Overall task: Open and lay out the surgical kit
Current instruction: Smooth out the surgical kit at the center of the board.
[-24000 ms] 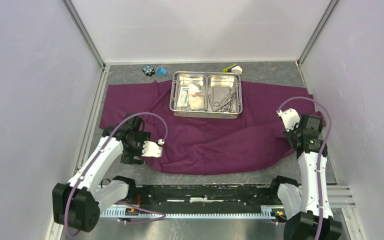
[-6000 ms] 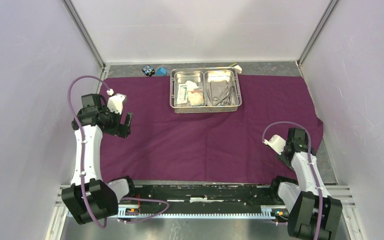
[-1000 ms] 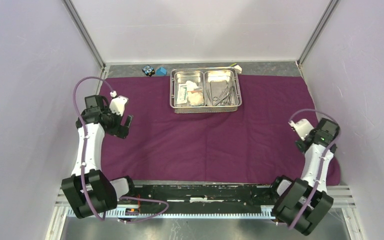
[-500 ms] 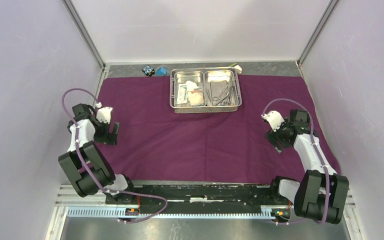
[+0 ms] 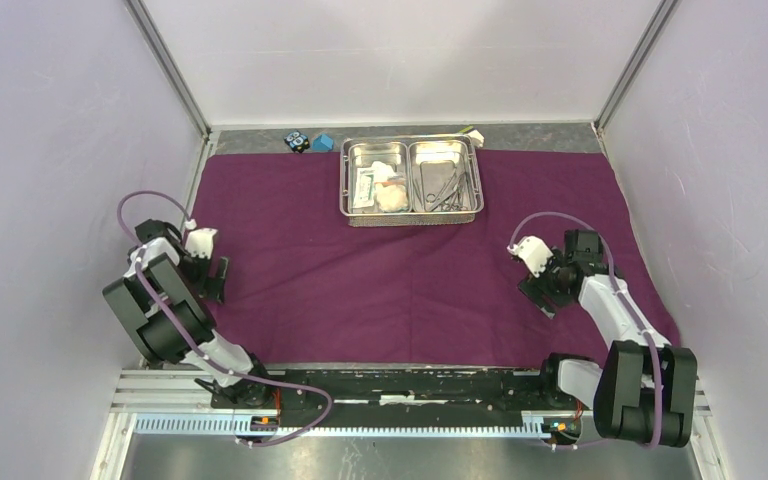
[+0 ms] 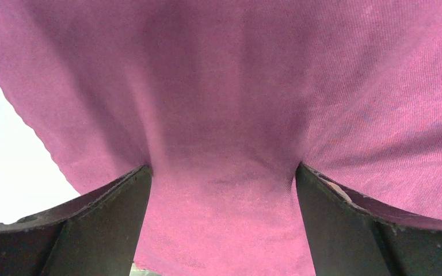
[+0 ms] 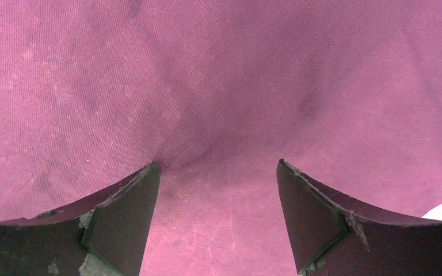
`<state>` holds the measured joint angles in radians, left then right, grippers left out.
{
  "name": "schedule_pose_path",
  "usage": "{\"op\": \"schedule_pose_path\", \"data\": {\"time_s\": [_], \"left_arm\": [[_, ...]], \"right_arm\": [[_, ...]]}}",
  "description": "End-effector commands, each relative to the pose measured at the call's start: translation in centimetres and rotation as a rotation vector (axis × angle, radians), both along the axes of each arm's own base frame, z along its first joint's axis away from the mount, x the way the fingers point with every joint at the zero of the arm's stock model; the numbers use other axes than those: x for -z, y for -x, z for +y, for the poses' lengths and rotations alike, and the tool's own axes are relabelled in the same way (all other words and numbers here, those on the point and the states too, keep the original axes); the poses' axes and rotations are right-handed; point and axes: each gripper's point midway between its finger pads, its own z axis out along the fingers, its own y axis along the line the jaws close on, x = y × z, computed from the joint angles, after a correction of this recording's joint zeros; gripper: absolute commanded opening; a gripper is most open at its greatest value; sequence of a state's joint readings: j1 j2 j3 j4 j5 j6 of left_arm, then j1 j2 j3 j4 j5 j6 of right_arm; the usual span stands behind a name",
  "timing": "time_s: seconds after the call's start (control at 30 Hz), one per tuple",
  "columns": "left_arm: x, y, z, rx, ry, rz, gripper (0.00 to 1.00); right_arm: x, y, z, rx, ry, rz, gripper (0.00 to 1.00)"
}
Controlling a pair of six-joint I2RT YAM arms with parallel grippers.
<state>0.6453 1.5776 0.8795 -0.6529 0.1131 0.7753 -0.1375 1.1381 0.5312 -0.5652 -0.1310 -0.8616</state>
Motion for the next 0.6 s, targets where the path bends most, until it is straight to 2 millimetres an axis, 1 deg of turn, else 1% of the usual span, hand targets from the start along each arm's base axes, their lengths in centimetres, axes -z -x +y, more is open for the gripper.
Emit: {"op": "schedule_pose_path", "data": {"time_s": [0.0, 0.1, 0.17, 0.3, 0.43, 0.57], "left_arm": [[1.3, 0.3, 5.4, 0.039, -0.196, 0.040, 1.00], [1.4, 1.2, 5.6, 0.048, -0.197, 0.059, 1.00], [1.6, 2.3, 5.3, 0.060, -0.203, 0.076, 1.00], [1.6, 3.7, 5.0, 0.074, -0.238, 0.074, 1.00], [1.1, 4.2, 5.3, 0.074, -0.268, 0.065, 1.00], [0.1, 4.2, 6.1, 0.068, -0.288, 0.060, 1.00]], "right_arm": [[2.7, 3.4, -1.7, -0.044, 0.121, 0.116, 0.81], [3.5, 5.0, -1.8, -0.073, 0.134, 0.162, 0.81], [3.8, 6.3, -2.2, -0.079, 0.162, 0.195, 0.80], [4.0, 7.9, -2.0, -0.095, 0.165, 0.225, 0.80], [3.8, 8.5, -2.4, -0.092, 0.191, 0.227, 0.80], [2.9, 7.8, -3.5, -0.066, 0.250, 0.206, 0.80]]}}
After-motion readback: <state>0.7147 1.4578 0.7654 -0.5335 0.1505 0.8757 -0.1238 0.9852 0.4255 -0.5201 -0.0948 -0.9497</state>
